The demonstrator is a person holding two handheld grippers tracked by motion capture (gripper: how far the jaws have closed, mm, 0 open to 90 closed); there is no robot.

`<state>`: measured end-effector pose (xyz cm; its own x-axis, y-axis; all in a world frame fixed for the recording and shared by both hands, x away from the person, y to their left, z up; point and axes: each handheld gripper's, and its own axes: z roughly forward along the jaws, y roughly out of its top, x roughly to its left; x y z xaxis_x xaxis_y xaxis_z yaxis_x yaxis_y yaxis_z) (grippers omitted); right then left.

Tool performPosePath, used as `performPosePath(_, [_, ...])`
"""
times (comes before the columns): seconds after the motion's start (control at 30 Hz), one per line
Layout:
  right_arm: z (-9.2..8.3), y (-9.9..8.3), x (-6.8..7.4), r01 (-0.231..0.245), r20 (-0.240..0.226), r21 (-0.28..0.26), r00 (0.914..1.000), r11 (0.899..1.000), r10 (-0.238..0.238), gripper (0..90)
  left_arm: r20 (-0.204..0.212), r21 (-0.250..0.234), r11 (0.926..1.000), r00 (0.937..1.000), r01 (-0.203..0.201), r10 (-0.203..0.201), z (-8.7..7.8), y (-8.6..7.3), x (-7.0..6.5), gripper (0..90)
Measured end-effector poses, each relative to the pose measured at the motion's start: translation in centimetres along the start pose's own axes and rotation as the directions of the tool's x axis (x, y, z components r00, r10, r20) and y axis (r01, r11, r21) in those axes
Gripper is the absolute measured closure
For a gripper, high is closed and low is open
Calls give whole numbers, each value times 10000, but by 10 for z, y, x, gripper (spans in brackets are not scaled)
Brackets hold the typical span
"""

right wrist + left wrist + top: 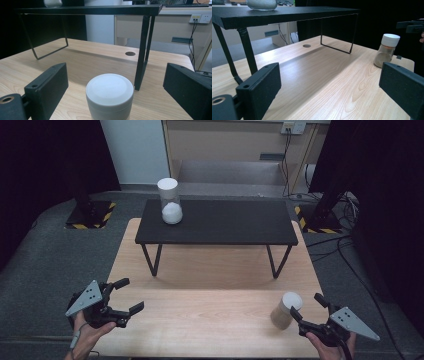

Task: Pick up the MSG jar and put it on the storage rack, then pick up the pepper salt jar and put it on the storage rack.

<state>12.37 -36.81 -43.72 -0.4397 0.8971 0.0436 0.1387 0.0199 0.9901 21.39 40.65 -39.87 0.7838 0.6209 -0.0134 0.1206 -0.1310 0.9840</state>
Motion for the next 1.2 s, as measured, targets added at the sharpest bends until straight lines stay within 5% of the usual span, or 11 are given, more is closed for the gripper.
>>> performPosePath(1.2, [-13,0,4,25,232,61,9997,10000,-26,59,357,-8,9998,9992,-178,178,10,3,6,25])
